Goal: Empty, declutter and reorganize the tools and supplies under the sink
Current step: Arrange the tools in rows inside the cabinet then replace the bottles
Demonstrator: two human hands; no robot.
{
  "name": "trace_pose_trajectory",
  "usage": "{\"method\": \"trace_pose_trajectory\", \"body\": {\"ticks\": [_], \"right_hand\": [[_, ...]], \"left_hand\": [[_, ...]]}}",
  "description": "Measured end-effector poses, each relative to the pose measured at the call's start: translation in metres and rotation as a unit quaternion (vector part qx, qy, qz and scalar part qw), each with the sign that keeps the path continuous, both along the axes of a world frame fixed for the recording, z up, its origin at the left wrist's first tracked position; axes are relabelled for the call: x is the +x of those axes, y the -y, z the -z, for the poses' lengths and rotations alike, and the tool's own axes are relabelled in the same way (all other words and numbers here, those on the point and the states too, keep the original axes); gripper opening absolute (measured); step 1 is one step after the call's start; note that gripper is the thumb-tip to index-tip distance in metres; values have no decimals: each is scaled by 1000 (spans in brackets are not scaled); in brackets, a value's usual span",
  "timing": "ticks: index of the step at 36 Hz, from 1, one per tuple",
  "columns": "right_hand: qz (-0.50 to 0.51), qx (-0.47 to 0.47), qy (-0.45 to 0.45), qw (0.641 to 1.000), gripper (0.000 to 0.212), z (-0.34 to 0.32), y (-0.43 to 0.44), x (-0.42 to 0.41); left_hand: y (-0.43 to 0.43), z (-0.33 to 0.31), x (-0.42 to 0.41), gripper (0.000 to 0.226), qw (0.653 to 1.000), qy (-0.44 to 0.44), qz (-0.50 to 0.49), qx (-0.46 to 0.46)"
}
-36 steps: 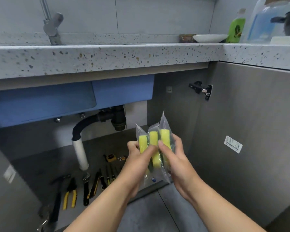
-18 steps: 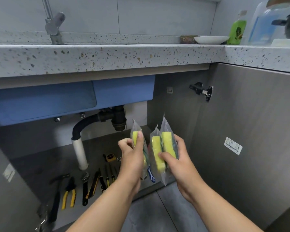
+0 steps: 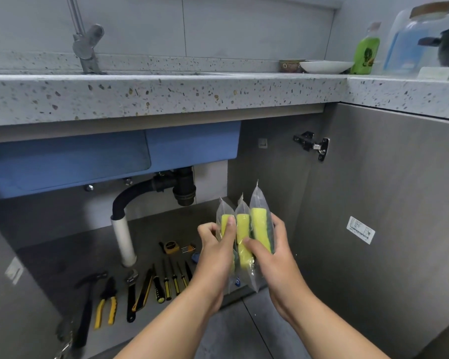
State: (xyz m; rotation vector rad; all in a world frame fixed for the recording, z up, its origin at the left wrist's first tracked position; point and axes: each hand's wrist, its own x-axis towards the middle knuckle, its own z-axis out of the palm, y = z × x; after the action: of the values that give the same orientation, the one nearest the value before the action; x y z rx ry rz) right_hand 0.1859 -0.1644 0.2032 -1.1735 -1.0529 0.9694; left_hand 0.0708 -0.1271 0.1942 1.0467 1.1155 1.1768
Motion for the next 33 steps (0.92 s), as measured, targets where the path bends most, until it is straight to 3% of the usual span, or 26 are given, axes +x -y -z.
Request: {"method": "trace_pose_trajectory", "body": {"ticks": [5, 11, 22, 27, 33], "right_hand": [[-22, 13, 36, 999, 55, -1, 2, -6], [-55, 10, 6, 998, 45, -2, 2, -6], [-29, 1, 77, 997, 45, 3, 1, -2], [-41, -6, 109, 993, 53, 4, 2, -2], [-16, 6, 212, 977, 64, 12, 1, -2]], "left_hand": [[1, 1, -1, 62, 999, 28, 28, 6], [-1, -3, -5, 65, 999, 49, 4, 9], [0, -10, -3, 61, 995, 96, -22, 8], [4, -11, 1, 55, 997, 71, 1, 7], [-2, -11, -6, 80, 999, -17, 45, 2]]}}
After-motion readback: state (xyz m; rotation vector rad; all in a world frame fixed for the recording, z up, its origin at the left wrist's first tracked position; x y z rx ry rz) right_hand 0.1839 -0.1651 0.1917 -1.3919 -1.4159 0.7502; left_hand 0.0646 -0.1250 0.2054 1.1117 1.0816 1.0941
